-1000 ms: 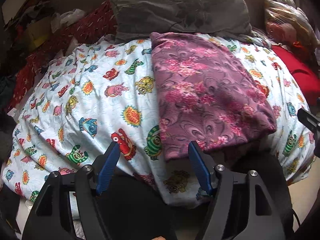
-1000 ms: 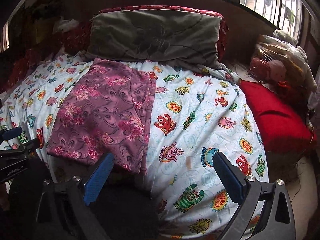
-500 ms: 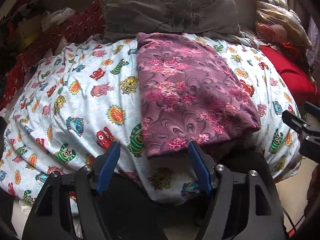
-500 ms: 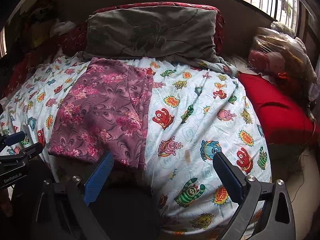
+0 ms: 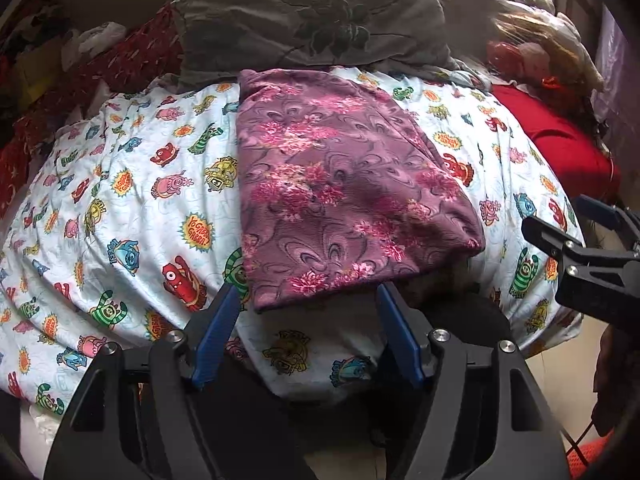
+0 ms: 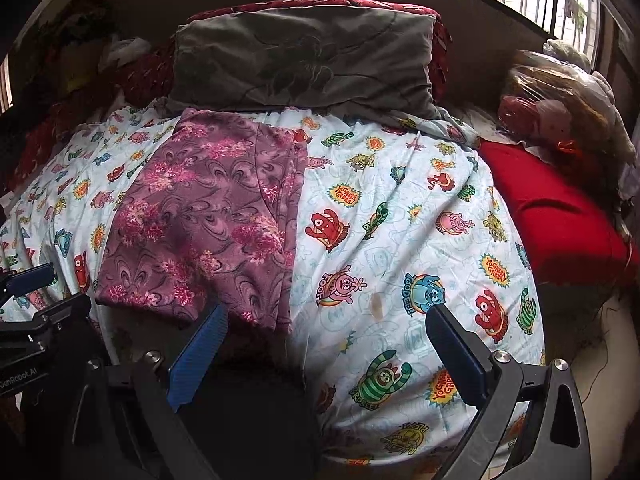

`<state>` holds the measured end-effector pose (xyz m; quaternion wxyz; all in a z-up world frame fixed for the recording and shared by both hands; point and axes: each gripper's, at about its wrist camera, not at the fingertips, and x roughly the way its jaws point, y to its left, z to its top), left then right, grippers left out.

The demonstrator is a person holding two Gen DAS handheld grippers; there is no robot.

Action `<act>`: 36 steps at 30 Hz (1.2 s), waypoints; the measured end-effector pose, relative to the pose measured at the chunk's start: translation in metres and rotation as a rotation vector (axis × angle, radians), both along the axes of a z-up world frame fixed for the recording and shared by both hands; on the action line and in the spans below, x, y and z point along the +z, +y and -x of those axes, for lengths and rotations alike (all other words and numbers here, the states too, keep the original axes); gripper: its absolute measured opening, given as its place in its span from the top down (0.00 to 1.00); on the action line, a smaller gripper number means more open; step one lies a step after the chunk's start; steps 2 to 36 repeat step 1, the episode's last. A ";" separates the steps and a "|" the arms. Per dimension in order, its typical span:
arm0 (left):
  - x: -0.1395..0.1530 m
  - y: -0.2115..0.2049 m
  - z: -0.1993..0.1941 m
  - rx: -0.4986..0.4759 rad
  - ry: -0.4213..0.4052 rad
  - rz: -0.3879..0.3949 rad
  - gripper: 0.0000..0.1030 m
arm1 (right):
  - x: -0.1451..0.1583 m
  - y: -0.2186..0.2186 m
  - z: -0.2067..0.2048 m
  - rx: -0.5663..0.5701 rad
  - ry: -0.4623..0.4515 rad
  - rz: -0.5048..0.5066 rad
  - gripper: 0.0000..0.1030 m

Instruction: Fold small clothes

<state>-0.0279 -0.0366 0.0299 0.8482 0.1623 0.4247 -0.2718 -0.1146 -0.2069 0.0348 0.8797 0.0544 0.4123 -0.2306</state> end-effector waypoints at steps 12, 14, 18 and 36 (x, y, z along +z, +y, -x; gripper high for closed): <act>0.000 0.000 0.000 0.000 0.001 -0.002 0.32 | 0.000 0.000 0.000 -0.001 -0.001 0.000 0.03; 0.000 0.000 0.000 0.000 0.001 -0.002 0.32 | 0.000 0.000 0.000 -0.001 -0.001 0.000 0.03; 0.000 0.000 0.000 0.000 0.001 -0.002 0.32 | 0.000 0.000 0.000 -0.001 -0.001 0.000 0.03; 0.000 0.000 0.000 0.000 0.001 -0.002 0.32 | 0.000 0.000 0.000 -0.001 -0.001 0.000 0.03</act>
